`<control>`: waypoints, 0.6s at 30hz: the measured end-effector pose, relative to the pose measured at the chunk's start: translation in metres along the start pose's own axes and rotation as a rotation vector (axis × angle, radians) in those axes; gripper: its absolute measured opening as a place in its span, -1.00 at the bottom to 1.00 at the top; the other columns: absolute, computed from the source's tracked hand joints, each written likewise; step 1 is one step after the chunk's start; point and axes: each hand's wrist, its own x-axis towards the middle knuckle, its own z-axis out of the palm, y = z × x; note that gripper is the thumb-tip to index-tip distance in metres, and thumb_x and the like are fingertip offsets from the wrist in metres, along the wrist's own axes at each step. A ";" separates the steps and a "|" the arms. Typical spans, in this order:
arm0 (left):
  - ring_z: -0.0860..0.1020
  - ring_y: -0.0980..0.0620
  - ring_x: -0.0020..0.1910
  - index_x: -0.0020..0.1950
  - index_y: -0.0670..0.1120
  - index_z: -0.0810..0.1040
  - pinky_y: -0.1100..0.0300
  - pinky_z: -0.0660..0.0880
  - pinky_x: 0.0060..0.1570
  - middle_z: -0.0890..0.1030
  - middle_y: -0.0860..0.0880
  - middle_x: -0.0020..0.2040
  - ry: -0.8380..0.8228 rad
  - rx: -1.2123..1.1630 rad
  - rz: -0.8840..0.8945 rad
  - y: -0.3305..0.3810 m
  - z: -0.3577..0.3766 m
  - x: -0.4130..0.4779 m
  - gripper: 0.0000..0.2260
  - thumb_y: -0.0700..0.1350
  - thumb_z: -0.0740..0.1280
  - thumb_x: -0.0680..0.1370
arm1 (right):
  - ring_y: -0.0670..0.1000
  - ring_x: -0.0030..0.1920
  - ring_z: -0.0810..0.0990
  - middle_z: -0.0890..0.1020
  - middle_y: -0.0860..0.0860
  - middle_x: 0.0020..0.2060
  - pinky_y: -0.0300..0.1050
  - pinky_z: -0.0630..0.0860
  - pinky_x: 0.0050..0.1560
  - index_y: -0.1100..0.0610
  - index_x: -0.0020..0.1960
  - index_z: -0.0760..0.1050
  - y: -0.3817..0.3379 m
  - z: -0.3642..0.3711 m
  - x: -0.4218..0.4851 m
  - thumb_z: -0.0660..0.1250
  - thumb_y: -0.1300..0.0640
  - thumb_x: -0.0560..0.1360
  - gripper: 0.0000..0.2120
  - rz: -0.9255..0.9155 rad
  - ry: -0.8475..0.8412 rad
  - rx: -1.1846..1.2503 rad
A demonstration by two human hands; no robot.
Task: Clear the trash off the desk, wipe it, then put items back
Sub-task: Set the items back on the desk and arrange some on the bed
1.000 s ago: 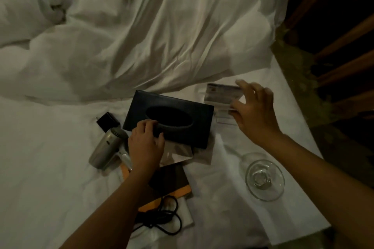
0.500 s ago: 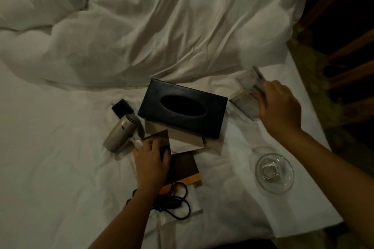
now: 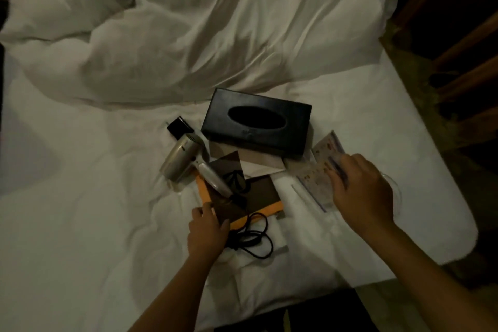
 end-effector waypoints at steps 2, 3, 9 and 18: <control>0.45 -0.24 0.21 0.40 -0.10 0.30 -0.06 0.46 0.13 0.33 -0.19 0.32 -0.017 0.009 -0.001 -0.014 0.004 -0.005 -0.49 0.02 0.35 0.52 | 0.15 -0.30 0.50 0.53 0.12 -0.27 -0.09 0.40 -0.43 0.21 -0.09 0.50 -0.005 0.009 -0.018 0.35 0.21 0.50 -0.94 0.014 -0.015 0.011; 0.45 -0.23 0.21 0.40 -0.10 0.31 -0.05 0.47 0.12 0.34 -0.18 0.32 -0.004 0.019 0.010 -0.019 0.005 -0.008 -0.51 0.02 0.34 0.53 | 0.15 -0.30 0.50 0.53 0.12 -0.27 -0.08 0.42 -0.43 0.21 -0.09 0.50 -0.008 0.014 -0.026 0.35 0.21 0.50 -0.93 0.014 -0.023 0.005; 0.39 -0.16 0.26 0.44 -0.03 0.24 -0.03 0.47 0.10 0.30 -0.12 0.36 0.060 0.083 0.170 -0.030 -0.002 -0.006 -0.31 0.19 0.42 0.43 | 0.18 -0.31 0.50 0.53 0.17 -0.26 -0.14 0.32 -0.41 0.26 -0.13 0.47 -0.015 0.035 -0.049 0.36 0.23 0.49 -0.90 0.010 -0.019 -0.050; 0.36 -0.12 0.30 0.39 0.05 0.30 -0.07 0.18 0.30 0.38 -0.06 0.33 0.027 0.759 0.518 -0.037 -0.001 -0.012 -0.57 -0.10 0.28 0.54 | 0.15 -0.25 0.49 0.52 0.16 -0.22 -0.13 0.30 -0.32 0.25 -0.07 0.46 -0.011 0.039 -0.057 0.30 0.17 0.53 -0.88 0.058 -0.037 -0.037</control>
